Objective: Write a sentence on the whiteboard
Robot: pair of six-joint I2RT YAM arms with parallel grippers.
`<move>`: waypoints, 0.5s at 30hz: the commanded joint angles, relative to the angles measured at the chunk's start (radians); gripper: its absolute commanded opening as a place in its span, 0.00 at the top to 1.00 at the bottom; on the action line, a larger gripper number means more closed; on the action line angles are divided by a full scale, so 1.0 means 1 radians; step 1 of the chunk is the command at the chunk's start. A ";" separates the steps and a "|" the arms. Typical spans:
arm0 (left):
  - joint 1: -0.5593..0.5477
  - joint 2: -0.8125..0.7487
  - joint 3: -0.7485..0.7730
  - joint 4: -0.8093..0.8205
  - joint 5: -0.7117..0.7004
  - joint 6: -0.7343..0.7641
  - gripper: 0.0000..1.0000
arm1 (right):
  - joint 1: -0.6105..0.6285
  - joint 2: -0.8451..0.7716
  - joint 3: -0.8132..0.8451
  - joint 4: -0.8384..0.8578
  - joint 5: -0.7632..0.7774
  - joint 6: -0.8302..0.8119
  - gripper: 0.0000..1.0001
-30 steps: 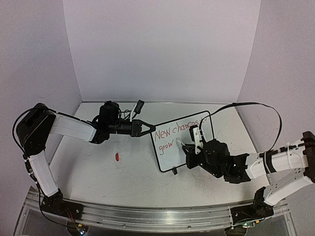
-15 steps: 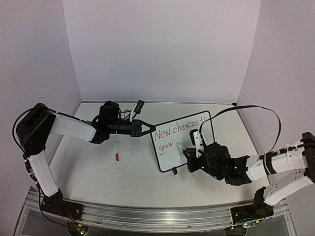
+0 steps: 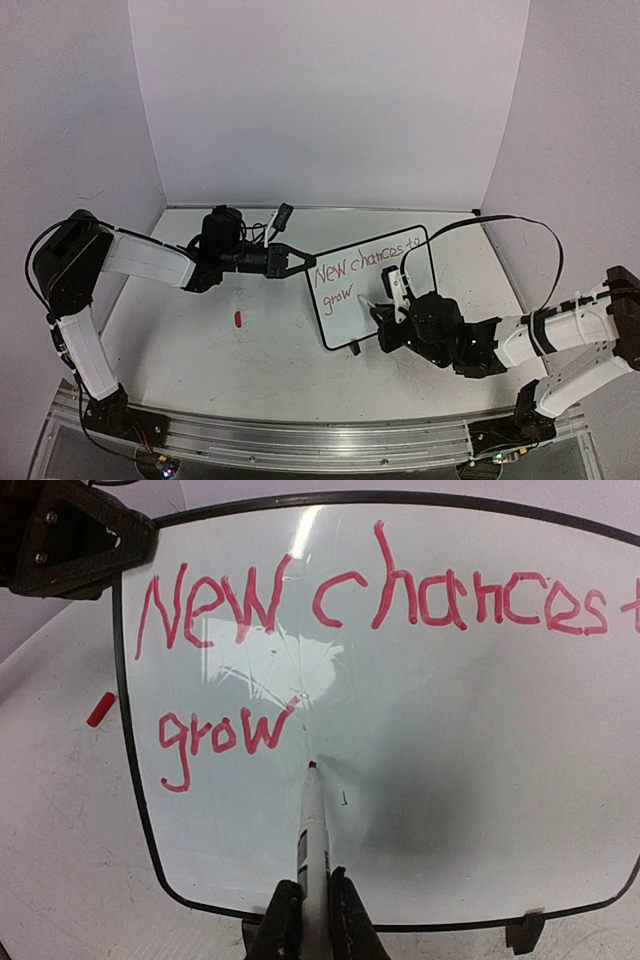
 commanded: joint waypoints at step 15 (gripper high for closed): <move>-0.011 -0.028 0.020 -0.064 0.028 0.005 1.00 | -0.003 0.080 0.082 0.050 0.009 -0.005 1.00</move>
